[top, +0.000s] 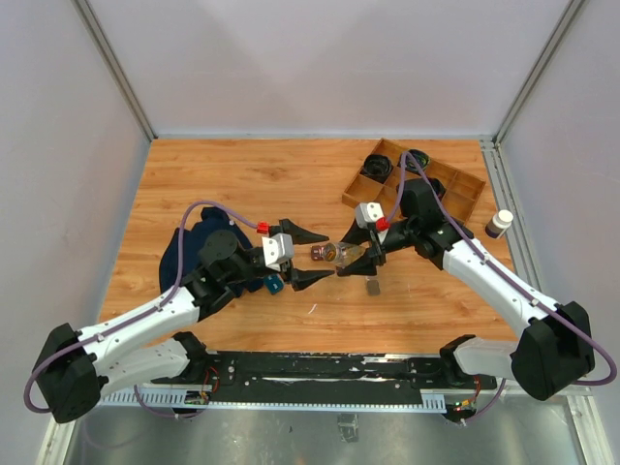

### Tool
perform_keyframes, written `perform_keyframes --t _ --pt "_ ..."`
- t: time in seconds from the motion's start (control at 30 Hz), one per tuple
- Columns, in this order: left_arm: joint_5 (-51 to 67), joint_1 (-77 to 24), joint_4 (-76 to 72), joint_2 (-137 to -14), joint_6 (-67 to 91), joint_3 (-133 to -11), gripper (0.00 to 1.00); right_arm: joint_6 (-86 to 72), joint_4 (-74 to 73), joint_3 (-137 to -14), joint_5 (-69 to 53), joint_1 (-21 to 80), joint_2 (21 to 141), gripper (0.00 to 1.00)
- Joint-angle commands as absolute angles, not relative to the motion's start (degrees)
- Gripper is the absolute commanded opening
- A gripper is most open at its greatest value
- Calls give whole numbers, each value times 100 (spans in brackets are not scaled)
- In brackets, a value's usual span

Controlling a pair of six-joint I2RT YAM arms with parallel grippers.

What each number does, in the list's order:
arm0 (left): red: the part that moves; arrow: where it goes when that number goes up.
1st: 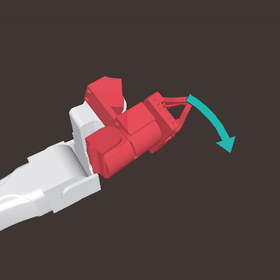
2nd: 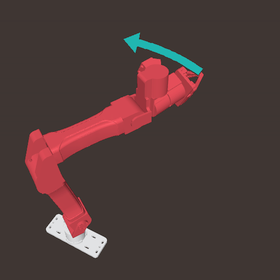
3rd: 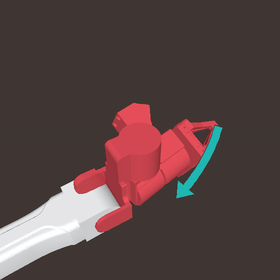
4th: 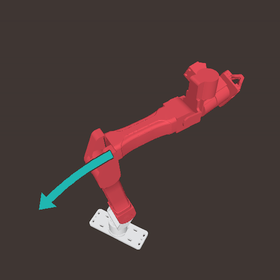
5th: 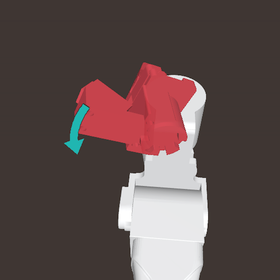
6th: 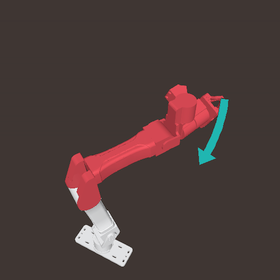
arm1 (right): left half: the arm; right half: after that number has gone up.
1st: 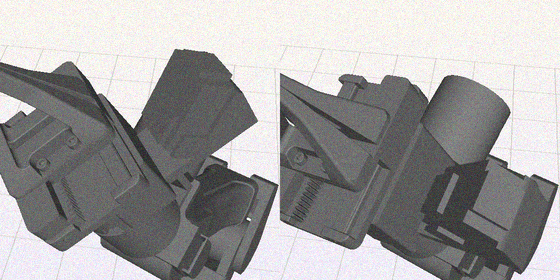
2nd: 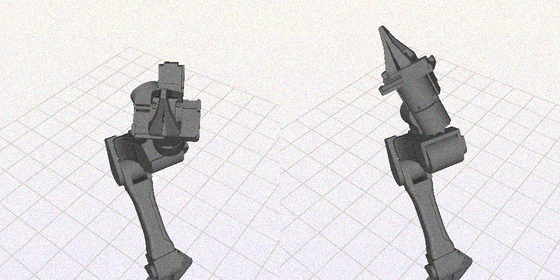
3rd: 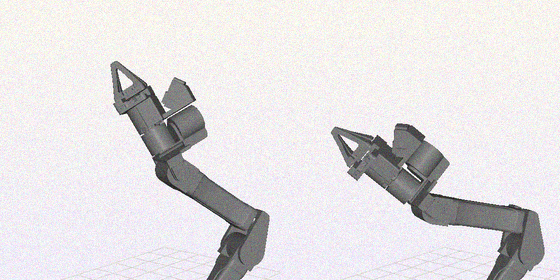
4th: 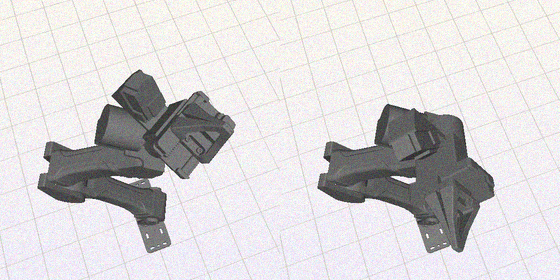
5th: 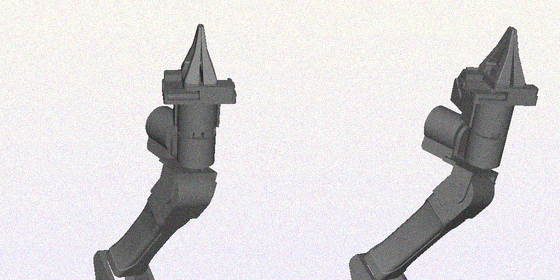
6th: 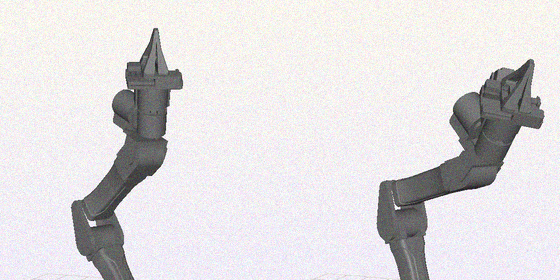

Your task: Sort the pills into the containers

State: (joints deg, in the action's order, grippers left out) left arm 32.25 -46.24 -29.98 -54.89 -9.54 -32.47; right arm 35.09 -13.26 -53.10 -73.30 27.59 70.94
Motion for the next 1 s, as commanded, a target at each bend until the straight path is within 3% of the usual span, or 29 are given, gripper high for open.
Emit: perform_keyframes --t 0.0,0.37,0.5,0.7,0.97 --pt "3509 -4597 -3299 -5610 -790 -3419 69 3737 -1493 -5524 -7466 2689 7015 3" --pt "3485 -4597 -3507 -5817 -445 -3432 50 3746 -1533 -5548 -7453 2685 7062 2" --pt "3387 -4597 -3554 -5867 -255 -3426 34 3749 -1547 -5558 -7432 2689 7073 1" --pt "3141 -4597 -3663 -5906 329 -3438 1 3732 -1584 -5596 -7239 2669 7110 1" --pt "1655 -4687 -3657 -5897 2350 -3333 0 3562 -1581 -5668 -6926 2515 7202 1"
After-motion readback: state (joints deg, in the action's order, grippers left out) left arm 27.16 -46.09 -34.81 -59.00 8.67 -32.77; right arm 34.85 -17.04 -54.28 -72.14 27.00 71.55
